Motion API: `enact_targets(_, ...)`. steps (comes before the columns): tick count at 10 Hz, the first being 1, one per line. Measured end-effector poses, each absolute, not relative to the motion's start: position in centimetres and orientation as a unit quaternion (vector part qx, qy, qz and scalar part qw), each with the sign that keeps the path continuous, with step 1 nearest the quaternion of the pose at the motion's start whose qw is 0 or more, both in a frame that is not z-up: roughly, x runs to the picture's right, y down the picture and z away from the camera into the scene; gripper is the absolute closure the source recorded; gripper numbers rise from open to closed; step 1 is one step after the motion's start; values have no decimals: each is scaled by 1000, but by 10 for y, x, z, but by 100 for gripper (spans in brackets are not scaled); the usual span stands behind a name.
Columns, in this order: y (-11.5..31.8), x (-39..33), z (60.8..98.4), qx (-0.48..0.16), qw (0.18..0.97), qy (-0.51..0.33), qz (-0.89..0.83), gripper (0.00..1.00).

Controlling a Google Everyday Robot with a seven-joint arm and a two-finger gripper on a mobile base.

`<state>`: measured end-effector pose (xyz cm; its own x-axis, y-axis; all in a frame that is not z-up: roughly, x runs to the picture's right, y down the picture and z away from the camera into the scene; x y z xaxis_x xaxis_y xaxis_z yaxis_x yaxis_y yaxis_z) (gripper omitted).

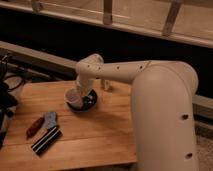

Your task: Place the ceramic cup in the ceramic bowl

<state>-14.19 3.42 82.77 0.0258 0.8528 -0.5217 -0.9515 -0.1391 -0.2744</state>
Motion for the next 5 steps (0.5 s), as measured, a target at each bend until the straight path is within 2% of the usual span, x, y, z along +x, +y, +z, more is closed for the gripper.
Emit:
enact_targets(1,35,-143,828,-299,652,83,692,62)
enact_targets(2,36,-144,829,-300,652,83,691,66)
enact_targets(3,37,-144,830,-300,653,83,691,64)
enact_targets(5,38,-146,830,-300,654,83,690,49)
